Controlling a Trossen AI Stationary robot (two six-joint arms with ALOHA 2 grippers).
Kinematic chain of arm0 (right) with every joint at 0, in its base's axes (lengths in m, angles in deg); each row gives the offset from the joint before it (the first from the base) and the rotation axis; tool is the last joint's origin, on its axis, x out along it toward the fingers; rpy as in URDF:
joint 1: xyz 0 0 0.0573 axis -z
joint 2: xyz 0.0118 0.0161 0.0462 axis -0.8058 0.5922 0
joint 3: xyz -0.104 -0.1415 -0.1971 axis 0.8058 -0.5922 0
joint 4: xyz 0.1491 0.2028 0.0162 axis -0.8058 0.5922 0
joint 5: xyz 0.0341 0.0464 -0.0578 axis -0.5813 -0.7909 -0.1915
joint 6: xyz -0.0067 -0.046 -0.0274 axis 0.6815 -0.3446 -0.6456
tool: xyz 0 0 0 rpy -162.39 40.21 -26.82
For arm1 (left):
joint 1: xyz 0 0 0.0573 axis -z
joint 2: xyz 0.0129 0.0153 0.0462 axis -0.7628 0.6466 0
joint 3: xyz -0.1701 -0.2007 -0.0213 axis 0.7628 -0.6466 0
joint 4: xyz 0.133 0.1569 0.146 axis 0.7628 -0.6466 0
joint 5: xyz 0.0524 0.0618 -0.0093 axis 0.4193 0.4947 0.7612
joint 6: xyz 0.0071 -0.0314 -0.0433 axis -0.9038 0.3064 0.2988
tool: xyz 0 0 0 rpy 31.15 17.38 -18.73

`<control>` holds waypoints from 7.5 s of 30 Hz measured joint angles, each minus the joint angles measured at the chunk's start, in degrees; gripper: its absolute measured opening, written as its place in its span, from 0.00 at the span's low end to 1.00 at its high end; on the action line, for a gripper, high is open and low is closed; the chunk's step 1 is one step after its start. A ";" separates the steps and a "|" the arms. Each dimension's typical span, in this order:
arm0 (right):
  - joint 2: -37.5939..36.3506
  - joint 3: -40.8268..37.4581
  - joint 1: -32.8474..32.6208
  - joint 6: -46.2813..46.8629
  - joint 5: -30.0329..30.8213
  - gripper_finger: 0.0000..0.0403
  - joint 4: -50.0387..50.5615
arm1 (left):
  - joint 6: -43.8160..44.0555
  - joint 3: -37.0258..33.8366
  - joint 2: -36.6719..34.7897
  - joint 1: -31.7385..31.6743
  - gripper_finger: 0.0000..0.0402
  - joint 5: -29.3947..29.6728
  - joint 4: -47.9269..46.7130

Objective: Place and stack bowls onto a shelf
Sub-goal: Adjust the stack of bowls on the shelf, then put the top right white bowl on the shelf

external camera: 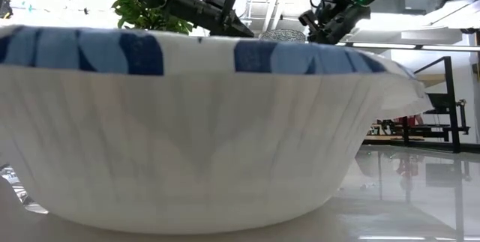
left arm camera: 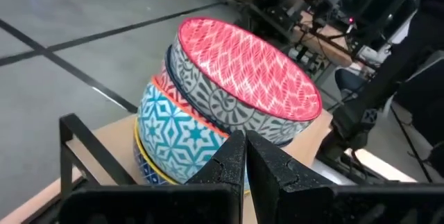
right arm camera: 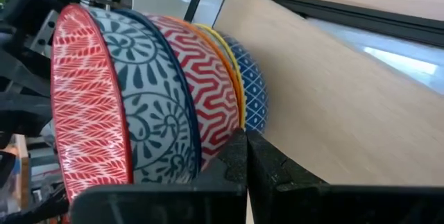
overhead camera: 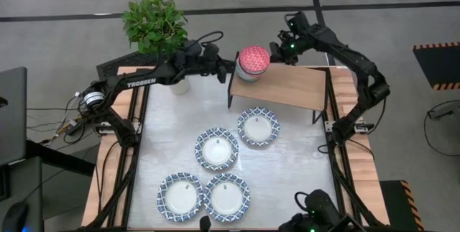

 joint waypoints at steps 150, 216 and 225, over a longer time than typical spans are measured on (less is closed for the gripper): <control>-2.64 2.54 -2.09 0.37 2.42 0.04 3.01 | -5.79 0.00 2.89 2.73 0.00 6.88 -3.01; -2.69 6.75 2.15 -0.05 4.94 0.06 0.94 | -10.40 -0.02 5.81 4.78 0.00 9.70 -0.87; -2.67 7.21 4.69 2.88 3.35 0.06 -5.94 | -7.36 -0.02 5.10 4.78 0.00 8.34 -1.35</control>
